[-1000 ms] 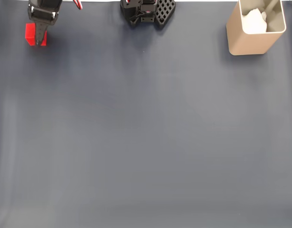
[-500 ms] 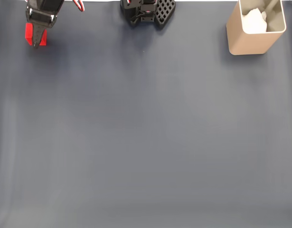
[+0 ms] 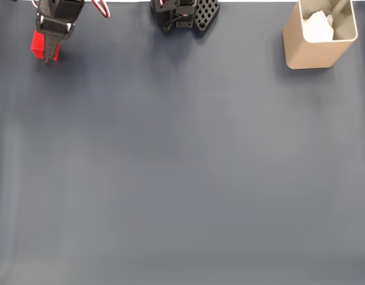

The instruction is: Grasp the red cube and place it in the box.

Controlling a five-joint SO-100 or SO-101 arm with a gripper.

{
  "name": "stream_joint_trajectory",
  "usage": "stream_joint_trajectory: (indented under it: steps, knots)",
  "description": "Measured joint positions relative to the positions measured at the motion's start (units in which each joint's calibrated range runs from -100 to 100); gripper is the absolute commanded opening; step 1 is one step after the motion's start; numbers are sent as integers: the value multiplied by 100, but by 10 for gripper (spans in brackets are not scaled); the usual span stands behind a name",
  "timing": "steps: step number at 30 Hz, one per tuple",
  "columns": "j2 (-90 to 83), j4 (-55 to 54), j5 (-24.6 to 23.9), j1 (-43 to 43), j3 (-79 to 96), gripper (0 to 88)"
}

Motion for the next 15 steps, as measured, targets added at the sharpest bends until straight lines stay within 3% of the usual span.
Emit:
stream_joint_trajectory:
  steps: [15]
  knots:
    - [98, -260, -5, -53, 9, 282]
